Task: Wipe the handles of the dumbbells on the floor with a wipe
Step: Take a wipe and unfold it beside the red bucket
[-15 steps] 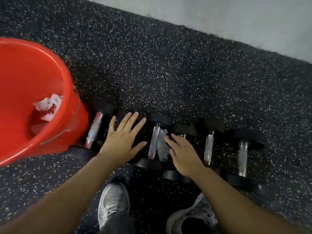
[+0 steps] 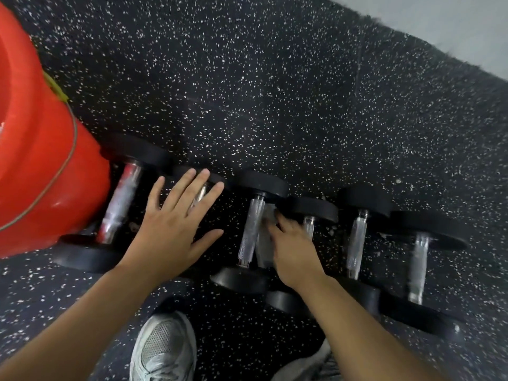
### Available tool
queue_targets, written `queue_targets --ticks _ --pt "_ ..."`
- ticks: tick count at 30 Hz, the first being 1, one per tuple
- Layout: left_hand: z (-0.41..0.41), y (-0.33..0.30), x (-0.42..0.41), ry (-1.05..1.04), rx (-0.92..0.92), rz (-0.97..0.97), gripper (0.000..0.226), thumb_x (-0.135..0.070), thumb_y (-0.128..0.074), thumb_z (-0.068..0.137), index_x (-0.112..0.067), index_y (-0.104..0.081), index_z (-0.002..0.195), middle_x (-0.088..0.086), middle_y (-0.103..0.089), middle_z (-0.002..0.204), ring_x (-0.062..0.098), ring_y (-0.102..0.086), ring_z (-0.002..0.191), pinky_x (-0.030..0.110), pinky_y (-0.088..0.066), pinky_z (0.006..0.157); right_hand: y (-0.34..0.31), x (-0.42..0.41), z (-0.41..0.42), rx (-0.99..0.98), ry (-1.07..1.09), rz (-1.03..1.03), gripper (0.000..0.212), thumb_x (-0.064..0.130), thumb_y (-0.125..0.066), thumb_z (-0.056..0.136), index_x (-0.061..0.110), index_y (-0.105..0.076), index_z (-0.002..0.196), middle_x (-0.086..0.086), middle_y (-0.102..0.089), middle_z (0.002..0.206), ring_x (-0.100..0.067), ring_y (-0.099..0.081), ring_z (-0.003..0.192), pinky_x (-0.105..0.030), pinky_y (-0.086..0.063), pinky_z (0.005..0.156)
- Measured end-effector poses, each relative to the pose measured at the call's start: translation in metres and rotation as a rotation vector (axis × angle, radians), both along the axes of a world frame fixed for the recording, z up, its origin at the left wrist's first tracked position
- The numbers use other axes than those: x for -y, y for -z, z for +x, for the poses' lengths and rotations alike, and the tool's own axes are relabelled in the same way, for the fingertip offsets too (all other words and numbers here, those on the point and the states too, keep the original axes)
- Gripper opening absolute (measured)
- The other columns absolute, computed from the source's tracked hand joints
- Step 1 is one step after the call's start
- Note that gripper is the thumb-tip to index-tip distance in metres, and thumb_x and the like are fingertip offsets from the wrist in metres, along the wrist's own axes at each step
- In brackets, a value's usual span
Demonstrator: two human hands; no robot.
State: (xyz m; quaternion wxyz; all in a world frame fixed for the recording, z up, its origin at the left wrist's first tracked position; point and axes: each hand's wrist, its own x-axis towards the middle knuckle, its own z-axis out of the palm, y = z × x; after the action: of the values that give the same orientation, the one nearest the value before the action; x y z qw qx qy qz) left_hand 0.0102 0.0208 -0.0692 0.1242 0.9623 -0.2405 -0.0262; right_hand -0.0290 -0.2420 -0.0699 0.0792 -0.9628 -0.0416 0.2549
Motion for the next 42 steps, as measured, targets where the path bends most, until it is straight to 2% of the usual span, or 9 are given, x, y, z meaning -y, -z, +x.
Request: queue_targets --ticks 6,12,15,23,26,30,33,38,42 --pt "-0.005 -0.003 -0.002 -0.001 -0.005 -0.076 0.076 -0.059 -0.043 0.102 -0.022 -0.025 0.166 0.009 -0.022 0.174 0.025 -0.017 0.161 0.064 -0.018 0.125 0.004 0.003 -0.007 0.125 0.048 0.028 0.064 -0.004 -0.055 0.09 0.013 -0.047 0.152 -0.003 -0.046 0.156 -0.025 -0.041 0.141 -0.034 -0.029 0.123" --pt "-0.016 -0.015 0.002 -0.064 -0.065 -0.28 0.077 -0.058 -0.046 0.102 -0.023 -0.021 0.166 0.004 -0.018 0.175 0.021 -0.014 0.162 0.059 -0.017 0.127 -0.052 -0.013 -0.017 0.234 0.451 0.492 0.036 0.01 -0.05 0.106 0.025 -0.066 0.136 0.021 -0.058 0.14 0.005 -0.05 0.133 -0.017 -0.037 0.114" --pt "-0.026 -0.023 0.007 -0.141 -0.124 -0.443 0.076 -0.055 -0.051 0.101 -0.024 -0.023 0.165 0.0 -0.025 0.172 0.018 -0.019 0.16 0.054 -0.021 0.127 -0.078 -0.034 -0.011 0.279 0.529 0.693 0.03 0.01 -0.057 0.103 0.022 -0.072 0.126 0.023 -0.068 0.126 0.004 -0.06 0.124 -0.013 -0.044 0.104" --pt "-0.038 -0.04 -0.005 -0.351 -0.293 -0.79 0.067 -0.044 -0.063 0.098 -0.034 -0.035 0.158 -0.024 -0.047 0.155 0.003 -0.04 0.147 0.04 -0.036 0.121 -0.1 -0.106 0.006 0.044 0.831 1.21 0.013 0.004 -0.075 0.083 0.013 -0.077 0.093 0.003 -0.079 0.089 -0.008 -0.075 0.088 -0.019 -0.057 0.08" --pt "-0.038 -0.045 -0.017 -0.436 -0.335 -0.881 0.069 -0.038 -0.068 0.095 -0.045 -0.034 0.154 -0.031 -0.057 0.139 0.003 -0.049 0.138 0.038 -0.04 0.117 -0.097 -0.119 0.013 -0.057 0.868 1.353 0.016 0.013 -0.076 0.079 0.018 -0.077 0.094 -0.003 -0.074 0.095 -0.02 -0.07 0.096 -0.037 -0.057 0.093" --pt "-0.042 -0.047 -0.029 -0.55 -0.379 -0.968 0.068 -0.015 -0.074 0.095 -0.041 -0.043 0.149 -0.024 -0.073 0.107 0.005 -0.068 0.109 0.027 -0.052 0.094 -0.09 -0.125 0.021 -0.074 0.844 1.352 0.017 0.007 -0.069 0.089 0.02 -0.077 0.097 -0.001 -0.076 0.1 -0.017 -0.071 0.097 -0.033 -0.056 0.089" --pt "-0.043 -0.05 -0.032 -0.629 -0.424 -1.129 0.066 -0.003 -0.073 0.093 -0.035 -0.047 0.145 -0.013 -0.076 0.094 0.013 -0.072 0.094 0.027 -0.053 0.091 -0.083 -0.128 0.021 0.042 0.616 1.103 0.027 0.004 -0.066 0.097 0.024 -0.079 0.107 0.005 -0.074 0.116 -0.011 -0.068 0.113 -0.03 -0.054 0.095" --pt "-0.043 -0.061 -0.038 -0.714 -0.503 -1.415 0.066 0.003 -0.069 0.094 -0.032 -0.045 0.144 0.0 -0.079 0.1 0.021 -0.076 0.091 0.032 -0.059 0.076 -0.08 -0.14 0.016 0.025 0.316 0.971 0.039 0.017 -0.069 0.097 0.03 -0.067 0.134 0.016 -0.062 0.141 -0.008 -0.055 0.136 -0.037 -0.047 0.113" --pt "-0.045 -0.062 -0.045 -0.735 -0.522 -1.484 0.07 0.007 -0.068 0.092 -0.028 -0.043 0.147 0.005 -0.078 0.111 0.019 -0.074 0.108 0.034 -0.059 0.088 -0.084 -0.151 0.014 -0.152 0.32 1.085 0.051 0.019 -0.067 0.098 0.035 -0.054 0.145 0.017 -0.064 0.14 -0.006 -0.058 0.132 -0.033 -0.048 0.111"
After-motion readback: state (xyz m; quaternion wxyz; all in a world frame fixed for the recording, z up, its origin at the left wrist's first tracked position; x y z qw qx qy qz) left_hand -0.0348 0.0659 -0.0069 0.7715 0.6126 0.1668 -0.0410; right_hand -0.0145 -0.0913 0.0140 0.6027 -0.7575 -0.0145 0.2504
